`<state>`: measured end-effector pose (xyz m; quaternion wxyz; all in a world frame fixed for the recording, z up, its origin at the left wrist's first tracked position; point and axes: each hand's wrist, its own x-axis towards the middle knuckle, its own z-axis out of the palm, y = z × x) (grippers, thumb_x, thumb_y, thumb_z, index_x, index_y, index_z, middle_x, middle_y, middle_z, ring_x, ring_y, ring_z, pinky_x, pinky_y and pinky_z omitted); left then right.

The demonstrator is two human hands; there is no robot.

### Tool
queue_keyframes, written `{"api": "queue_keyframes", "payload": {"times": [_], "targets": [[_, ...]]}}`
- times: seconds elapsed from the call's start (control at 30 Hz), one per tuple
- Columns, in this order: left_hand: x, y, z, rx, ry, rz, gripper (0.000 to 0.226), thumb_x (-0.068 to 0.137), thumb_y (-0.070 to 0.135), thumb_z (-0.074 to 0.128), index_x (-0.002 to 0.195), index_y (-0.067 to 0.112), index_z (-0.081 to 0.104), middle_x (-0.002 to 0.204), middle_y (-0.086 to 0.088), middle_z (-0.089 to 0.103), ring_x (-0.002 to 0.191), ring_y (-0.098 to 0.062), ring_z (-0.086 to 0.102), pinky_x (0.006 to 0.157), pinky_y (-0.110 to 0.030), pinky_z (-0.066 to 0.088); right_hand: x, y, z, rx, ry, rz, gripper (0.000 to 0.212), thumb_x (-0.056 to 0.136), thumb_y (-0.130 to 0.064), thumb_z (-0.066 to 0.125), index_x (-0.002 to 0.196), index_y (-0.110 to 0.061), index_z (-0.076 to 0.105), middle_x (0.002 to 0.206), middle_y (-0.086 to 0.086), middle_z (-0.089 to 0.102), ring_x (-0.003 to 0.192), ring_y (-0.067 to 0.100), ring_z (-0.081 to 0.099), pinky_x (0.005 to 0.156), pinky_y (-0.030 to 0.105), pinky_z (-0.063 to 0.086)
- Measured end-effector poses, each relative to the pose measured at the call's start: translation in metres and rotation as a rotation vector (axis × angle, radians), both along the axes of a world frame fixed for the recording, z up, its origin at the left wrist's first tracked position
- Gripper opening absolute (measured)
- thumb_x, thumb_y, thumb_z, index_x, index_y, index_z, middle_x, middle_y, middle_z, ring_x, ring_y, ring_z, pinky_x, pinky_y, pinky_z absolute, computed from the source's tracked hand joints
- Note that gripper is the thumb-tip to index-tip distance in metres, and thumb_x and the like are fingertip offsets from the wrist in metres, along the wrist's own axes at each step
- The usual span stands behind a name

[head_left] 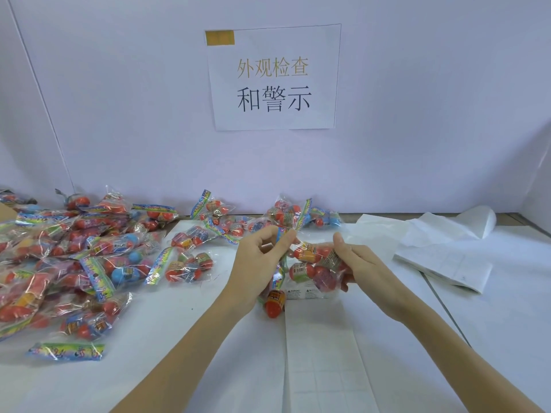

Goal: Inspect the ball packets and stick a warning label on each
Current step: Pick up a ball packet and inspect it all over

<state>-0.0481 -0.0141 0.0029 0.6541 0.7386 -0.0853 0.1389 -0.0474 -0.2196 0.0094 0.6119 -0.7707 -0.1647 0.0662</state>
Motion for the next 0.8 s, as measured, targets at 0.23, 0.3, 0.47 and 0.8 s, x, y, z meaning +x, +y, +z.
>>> {"api": "queue_keyframes", "payload": {"times": [0.23,0.3,0.47,0.8], "targets": [[-0.001,-0.004,-0.003,-0.001,-0.084,0.173,0.029,0.108,0.031,0.056,0.087,0.012,0.061,0.074,-0.008,0.06,0.061,-0.018,0.052,0.059,-0.038,0.045,-0.003,0.002,0.0,0.158,0.158,0.207,0.046,0.1,-0.05,0.062,0.129,-0.015,0.066,0.11,0.015,0.078,0.1,0.036,0.076,0.074,0.03,0.059],[0.0,0.001,-0.002,0.003,-0.122,0.245,0.031,0.108,0.029,0.055,0.085,0.009,0.06,0.069,0.001,0.057,0.064,-0.011,0.052,0.066,-0.025,0.046,-0.004,0.001,-0.001,0.126,0.146,0.207,0.032,0.1,-0.03,0.069,0.126,-0.011,0.065,0.102,0.018,0.079,0.093,0.033,0.078,0.073,0.028,0.06],[0.004,0.01,0.005,0.112,-0.158,0.262,0.037,0.106,0.031,0.058,0.082,0.003,0.06,0.062,0.002,0.057,0.06,-0.007,0.05,0.062,-0.017,0.043,-0.001,-0.006,0.0,0.114,0.205,0.244,0.042,0.096,-0.023,0.072,0.133,-0.014,0.054,0.091,0.023,0.076,0.073,0.027,0.072,0.065,0.026,0.055],[0.001,0.012,0.006,-0.025,-0.034,0.044,0.025,0.106,0.039,0.052,0.11,0.026,0.073,0.11,0.002,0.068,0.084,-0.007,0.067,0.063,-0.022,0.055,0.003,-0.006,-0.003,0.361,0.144,-0.001,0.035,0.101,-0.002,0.063,0.13,-0.019,0.071,0.104,0.021,0.078,0.1,0.033,0.077,0.078,0.024,0.06]]}}
